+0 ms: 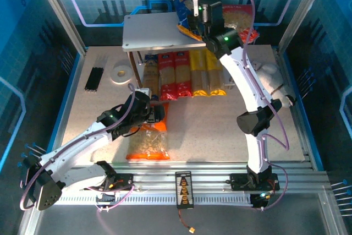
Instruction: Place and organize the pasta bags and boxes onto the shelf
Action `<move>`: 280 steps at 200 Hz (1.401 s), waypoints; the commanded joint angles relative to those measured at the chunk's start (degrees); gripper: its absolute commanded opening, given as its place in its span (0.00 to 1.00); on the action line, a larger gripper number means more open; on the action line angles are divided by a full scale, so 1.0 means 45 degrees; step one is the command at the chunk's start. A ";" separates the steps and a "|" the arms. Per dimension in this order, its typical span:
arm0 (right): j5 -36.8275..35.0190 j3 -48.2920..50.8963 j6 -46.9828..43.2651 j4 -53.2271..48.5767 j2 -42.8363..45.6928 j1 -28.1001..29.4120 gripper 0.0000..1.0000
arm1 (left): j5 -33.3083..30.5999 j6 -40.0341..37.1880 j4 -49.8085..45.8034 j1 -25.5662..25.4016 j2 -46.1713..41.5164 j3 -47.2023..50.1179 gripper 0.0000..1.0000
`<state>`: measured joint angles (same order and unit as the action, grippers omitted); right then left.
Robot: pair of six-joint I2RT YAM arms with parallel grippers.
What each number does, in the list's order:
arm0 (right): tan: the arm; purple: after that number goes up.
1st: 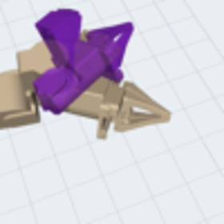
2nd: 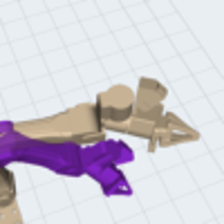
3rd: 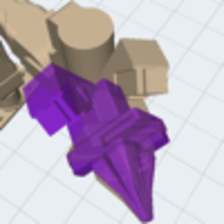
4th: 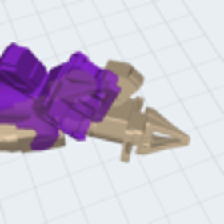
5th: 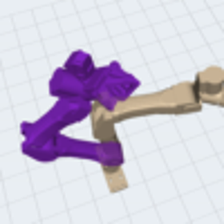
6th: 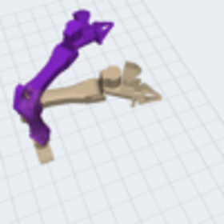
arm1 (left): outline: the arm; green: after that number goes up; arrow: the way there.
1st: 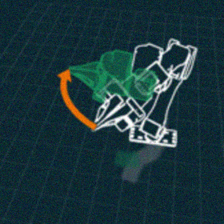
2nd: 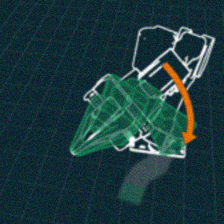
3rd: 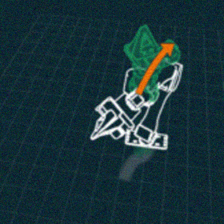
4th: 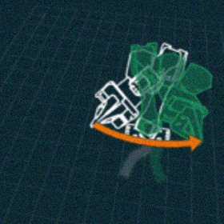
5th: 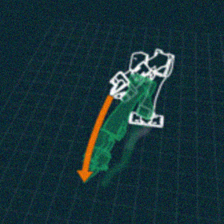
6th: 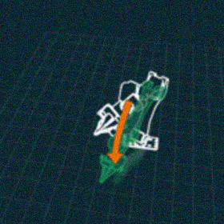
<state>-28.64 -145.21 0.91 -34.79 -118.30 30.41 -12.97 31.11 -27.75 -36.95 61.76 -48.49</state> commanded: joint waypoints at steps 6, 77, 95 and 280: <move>-0.0688 0.0285 -0.0388 0.2377 0.1248 -0.0072 0.00 | 0.0207 -0.0051 0.0014 0.0116 -0.0089 0.0332 0.78; -0.1085 0.1545 -0.0704 0.1976 0.1394 0.0042 0.00 | 0.0275 0.0009 0.0025 0.0159 -0.0185 0.0454 0.78; -0.1037 0.1517 -0.0576 0.1547 0.1216 0.0073 0.00 | 0.0286 0.0022 0.0033 0.0164 -0.0237 0.0498 0.78; 0.0042 0.3904 -0.0182 0.1582 0.3065 0.0790 0.09 | -0.0005 0.0238 -0.0067 0.0264 -0.0791 0.1030 0.78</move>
<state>-27.83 -128.84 0.38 -27.64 -103.50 33.91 -12.56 31.40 -27.92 -36.18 59.48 -45.23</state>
